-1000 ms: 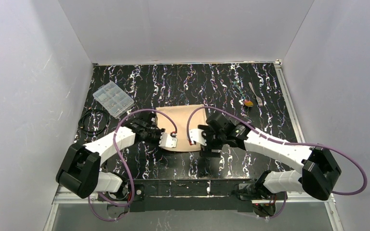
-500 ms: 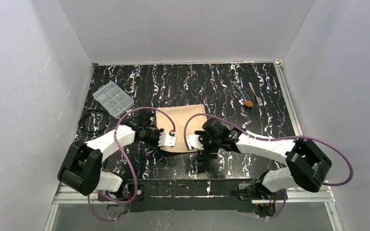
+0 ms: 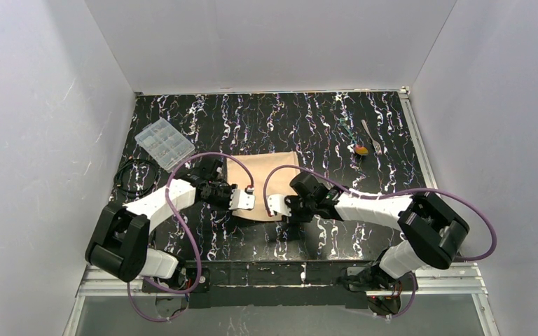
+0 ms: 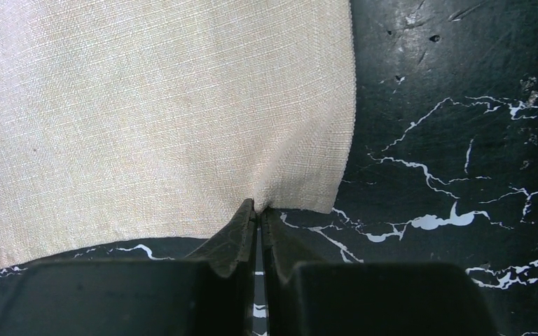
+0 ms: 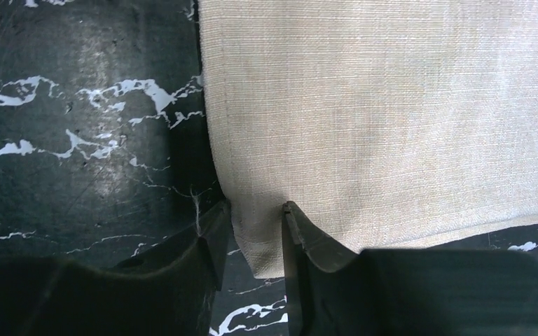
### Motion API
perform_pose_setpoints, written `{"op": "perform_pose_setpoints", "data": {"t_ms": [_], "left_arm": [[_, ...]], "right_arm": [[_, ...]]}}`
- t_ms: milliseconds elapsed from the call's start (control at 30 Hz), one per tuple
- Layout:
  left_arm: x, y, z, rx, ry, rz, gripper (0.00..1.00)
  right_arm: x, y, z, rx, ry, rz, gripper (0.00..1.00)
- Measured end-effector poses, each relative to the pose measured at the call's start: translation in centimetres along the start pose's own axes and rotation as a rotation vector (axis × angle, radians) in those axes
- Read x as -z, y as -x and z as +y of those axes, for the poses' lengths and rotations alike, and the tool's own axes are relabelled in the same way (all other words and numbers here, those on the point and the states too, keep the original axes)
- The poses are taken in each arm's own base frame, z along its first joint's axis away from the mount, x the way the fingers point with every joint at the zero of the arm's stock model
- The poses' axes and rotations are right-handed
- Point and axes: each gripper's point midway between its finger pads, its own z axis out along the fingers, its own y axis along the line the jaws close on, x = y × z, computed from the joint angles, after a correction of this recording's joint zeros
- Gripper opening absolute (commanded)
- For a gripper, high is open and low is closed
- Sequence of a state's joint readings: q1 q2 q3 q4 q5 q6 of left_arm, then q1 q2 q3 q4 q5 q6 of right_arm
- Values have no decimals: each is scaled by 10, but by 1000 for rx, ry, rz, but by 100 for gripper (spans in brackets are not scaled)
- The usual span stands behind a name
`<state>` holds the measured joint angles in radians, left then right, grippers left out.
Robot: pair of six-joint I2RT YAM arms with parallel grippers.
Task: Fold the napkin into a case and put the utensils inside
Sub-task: Pick up the lower triangle-folded napkin from the center of the board.
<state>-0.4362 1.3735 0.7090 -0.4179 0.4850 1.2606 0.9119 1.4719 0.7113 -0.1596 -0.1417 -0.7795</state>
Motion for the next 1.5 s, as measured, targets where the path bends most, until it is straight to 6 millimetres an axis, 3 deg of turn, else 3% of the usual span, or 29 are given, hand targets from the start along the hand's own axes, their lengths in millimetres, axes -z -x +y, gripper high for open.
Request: {"op": "perform_pose_setpoints", "data": {"t_ms": [33,133,200,767,867,967,1033,1500], "left_arm": [[0,0,1,3,-1,1,0],[-1,-1,3,8,-2,2,0],[-1,-1,4,10,-4,1,0],[-3,-3,5,3,-15,6,0],[-3,-3,5,2,-13,5,0],[-4,-3,6,4,-13,5,0],[-4,-3,6,6,-12,5,0],[9,-5,12,76,-8,0,0]], "right_arm": [[0,0,-1,-6,-3,-3,43],[-1,0,-6,-31,-18,-10,65],[-1,3,-10,-45,-35,-19,70],[6,-16,-21,-132,-8,8,69],[4,-16,-22,-149,20,16,62],[1,-14,-23,-157,41,23,36],[-2,-13,-23,-170,52,27,25],[-1,-3,-18,-365,72,8,8]]}}
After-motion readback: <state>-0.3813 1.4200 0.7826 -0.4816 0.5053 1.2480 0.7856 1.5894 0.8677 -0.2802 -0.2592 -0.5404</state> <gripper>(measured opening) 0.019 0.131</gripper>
